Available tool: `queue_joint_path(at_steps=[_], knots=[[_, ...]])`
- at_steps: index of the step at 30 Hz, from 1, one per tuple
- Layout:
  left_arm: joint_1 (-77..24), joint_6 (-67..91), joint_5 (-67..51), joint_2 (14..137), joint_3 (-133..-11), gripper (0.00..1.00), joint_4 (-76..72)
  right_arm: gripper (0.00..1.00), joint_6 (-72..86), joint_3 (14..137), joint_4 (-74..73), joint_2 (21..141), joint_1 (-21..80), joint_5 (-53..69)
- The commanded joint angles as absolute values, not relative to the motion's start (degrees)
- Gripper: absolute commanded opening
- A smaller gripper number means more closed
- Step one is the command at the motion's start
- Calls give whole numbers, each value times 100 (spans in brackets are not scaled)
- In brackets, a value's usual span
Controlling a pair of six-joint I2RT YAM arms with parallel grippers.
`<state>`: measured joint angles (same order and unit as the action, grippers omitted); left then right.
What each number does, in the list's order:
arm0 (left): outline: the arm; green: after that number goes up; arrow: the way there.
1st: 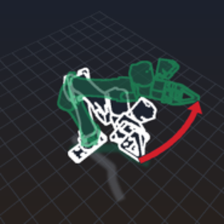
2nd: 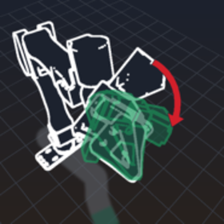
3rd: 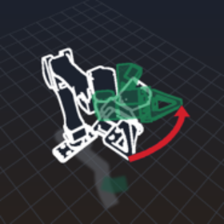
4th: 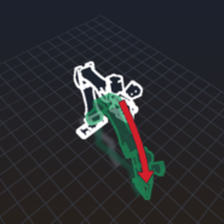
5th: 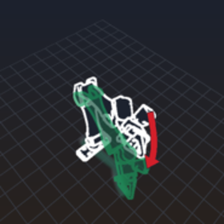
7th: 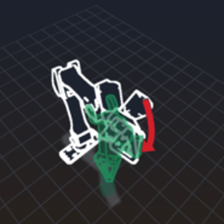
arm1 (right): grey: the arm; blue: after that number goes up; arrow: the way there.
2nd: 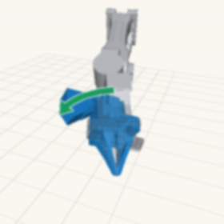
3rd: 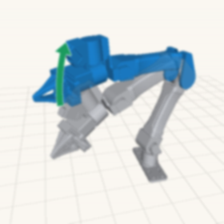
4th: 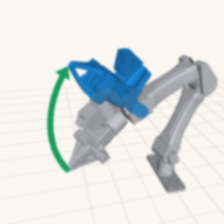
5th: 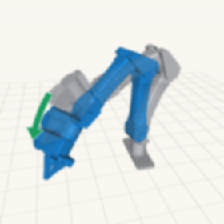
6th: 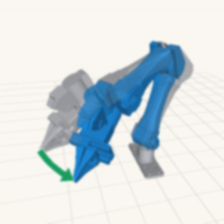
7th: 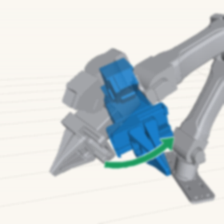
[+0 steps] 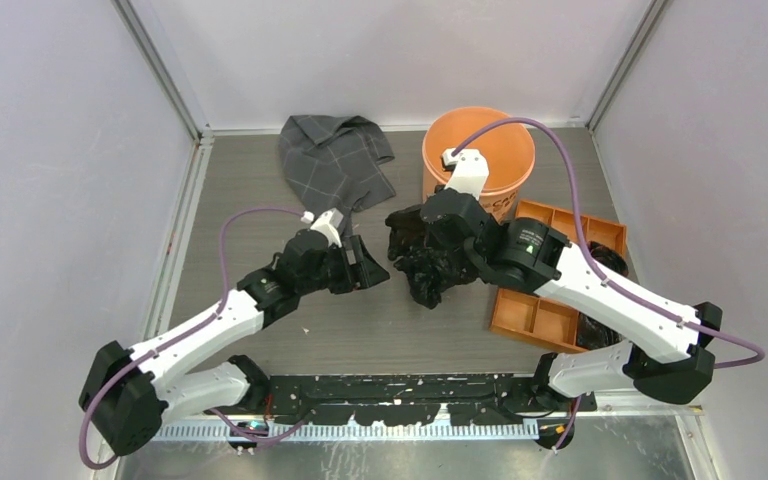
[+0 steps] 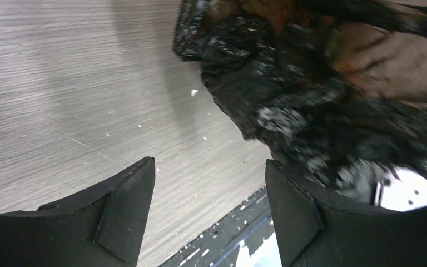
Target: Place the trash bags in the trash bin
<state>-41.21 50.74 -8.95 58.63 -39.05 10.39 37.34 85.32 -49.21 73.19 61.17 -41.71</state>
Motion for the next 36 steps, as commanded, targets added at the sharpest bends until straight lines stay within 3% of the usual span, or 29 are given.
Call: queue_joint_path(at_steps=[1, 10, 21, 24, 28, 36], knots=[[-4084, 5342, -234, 6298, -3764, 74, -185, 1, 3821, 8783, -4950, 7258, 6116, -4090], [-3964, 5579, -433, 7270, -3997, 70, -1203, 1, 3999, 8499, -5066, 6840, 6110, -3987], [-3920, 6048, -557, 6882, -3613, 45, -1560, 1, 4060, 8497, -5379, 6716, 6112, -4102], [-3920, 6097, -560, 6829, -3596, 45, -1531, 1, 4069, 8541, -5387, 6783, 6110, -4061], [-3924, 6068, -538, 7043, -3625, 53, -1625, 1, 4071, 8553, -5387, 6819, 6114, -4015], [-3978, 6065, -792, 7643, -3734, 53, -1776, 1, 4069, 8562, -5483, 6677, 6114, -4124]])
